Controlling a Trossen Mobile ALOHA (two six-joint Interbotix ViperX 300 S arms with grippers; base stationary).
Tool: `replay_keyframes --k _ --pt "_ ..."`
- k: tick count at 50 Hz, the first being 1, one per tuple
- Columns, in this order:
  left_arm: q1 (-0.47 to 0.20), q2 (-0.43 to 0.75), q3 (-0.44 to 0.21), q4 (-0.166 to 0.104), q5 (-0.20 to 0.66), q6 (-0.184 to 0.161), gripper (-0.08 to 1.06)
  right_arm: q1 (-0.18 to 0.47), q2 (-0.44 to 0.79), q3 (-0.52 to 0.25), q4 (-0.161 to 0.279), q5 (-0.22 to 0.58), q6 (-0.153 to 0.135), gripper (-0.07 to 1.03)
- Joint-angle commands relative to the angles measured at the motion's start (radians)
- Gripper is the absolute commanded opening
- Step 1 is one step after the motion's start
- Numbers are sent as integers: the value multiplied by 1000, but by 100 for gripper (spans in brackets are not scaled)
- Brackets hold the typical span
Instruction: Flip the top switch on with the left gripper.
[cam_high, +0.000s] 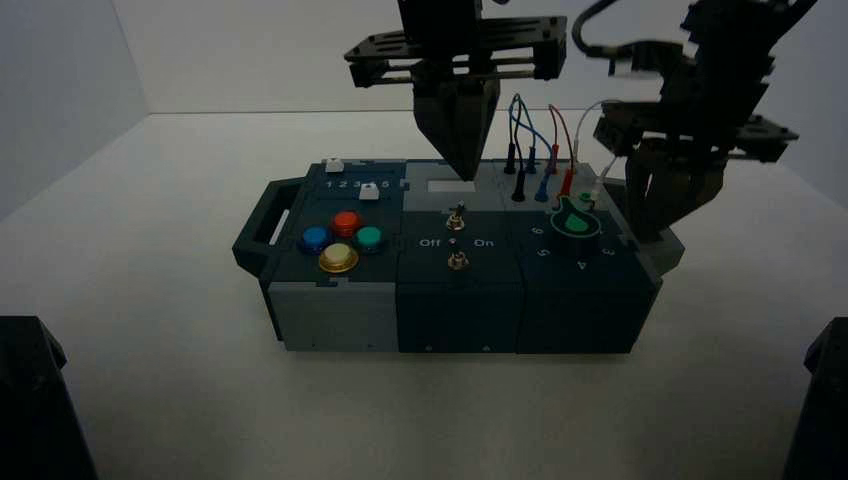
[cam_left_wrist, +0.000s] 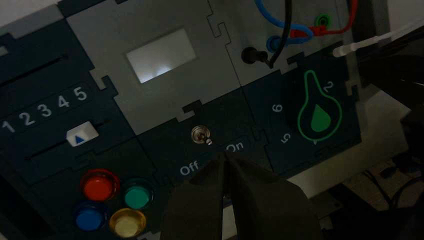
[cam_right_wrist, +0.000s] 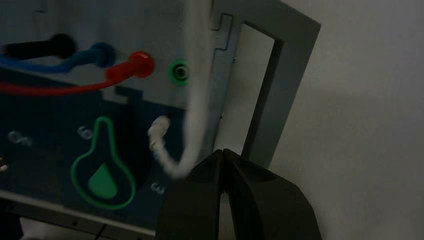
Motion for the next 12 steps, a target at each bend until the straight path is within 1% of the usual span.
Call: replay_keyframes --k 1,5,12 --pt "3 -37 -3 3 5 -2 -3 21 -66 -20 6 34 -2 -2" --pt "3 -38 6 5 5 2 -3 21 -92 -25 3 57 -2 -2" --pt "2 -34 14 5 2 5 -3 21 -126 -23 6 72 0 -2"
